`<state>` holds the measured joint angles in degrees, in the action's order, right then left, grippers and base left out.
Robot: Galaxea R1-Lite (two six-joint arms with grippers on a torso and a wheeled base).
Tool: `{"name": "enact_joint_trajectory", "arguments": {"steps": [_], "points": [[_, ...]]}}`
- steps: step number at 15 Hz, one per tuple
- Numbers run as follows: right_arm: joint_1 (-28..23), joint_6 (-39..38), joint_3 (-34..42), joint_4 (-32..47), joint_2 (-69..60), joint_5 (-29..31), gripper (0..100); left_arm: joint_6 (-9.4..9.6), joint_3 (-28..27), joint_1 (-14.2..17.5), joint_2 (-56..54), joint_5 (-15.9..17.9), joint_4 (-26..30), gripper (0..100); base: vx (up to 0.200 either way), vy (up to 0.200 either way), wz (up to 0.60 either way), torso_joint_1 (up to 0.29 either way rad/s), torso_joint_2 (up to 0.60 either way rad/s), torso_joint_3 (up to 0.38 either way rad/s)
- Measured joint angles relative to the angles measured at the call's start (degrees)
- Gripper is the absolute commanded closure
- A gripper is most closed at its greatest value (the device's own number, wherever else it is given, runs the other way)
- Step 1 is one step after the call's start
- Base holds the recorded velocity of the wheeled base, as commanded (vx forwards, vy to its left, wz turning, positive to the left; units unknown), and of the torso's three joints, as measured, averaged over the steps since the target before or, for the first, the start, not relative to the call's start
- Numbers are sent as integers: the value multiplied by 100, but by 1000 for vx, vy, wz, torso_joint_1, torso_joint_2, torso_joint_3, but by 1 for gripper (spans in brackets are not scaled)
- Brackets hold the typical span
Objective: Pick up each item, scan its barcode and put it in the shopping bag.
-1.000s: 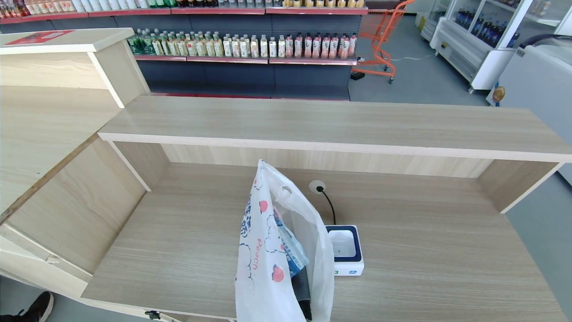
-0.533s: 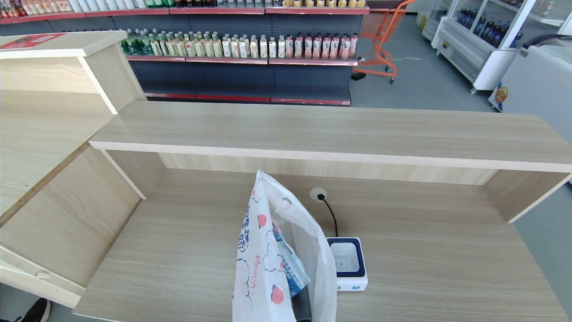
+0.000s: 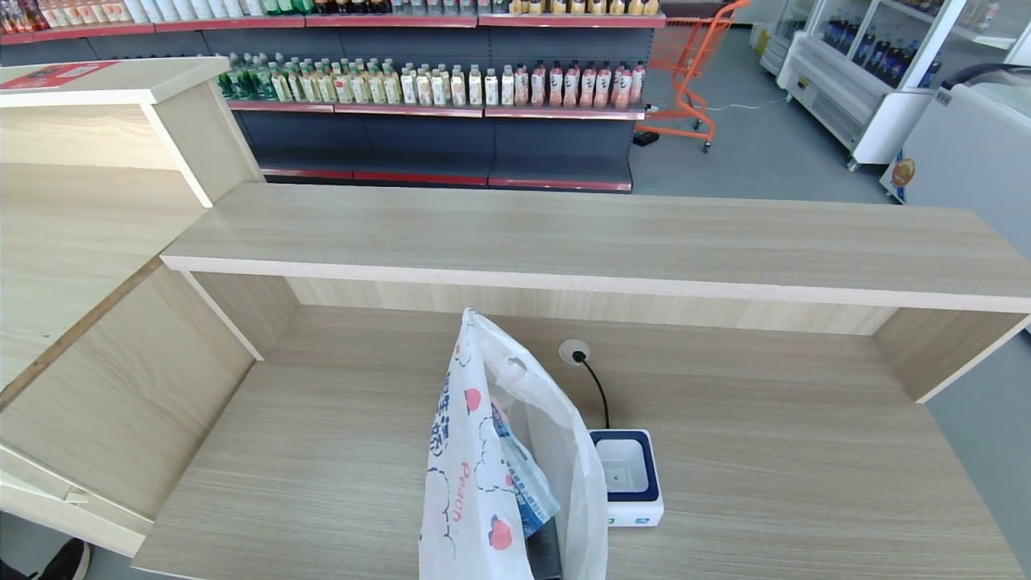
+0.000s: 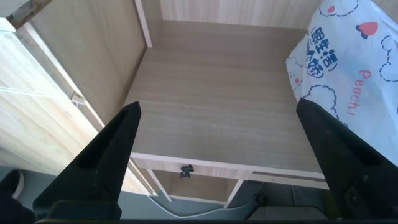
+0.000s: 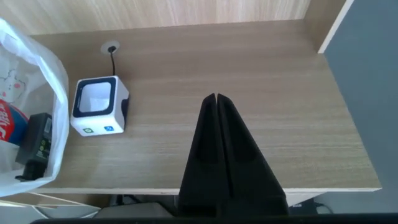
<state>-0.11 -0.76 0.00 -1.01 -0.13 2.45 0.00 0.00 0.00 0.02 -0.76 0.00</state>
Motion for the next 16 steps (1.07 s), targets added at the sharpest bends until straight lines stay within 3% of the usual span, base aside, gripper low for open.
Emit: {"name": "enact_joint_trajectory", "arguments": {"steps": [2, 5, 16], "points": [[-7, 247, 0, 48, 2, -163, 100, 0, 0, -2, 0, 0, 0, 0, 0, 0, 0, 0, 0, 0], [-7, -236, -2, 50, 2, -145, 100, 0, 0, 0, 0, 0, 0, 0, 0, 0, 0, 0, 0, 0], [-7, -266, 0, 50, 2, -112, 100, 0, 0, 0, 0, 0, 0, 0, 0, 0, 0, 0, 0, 0]]}}
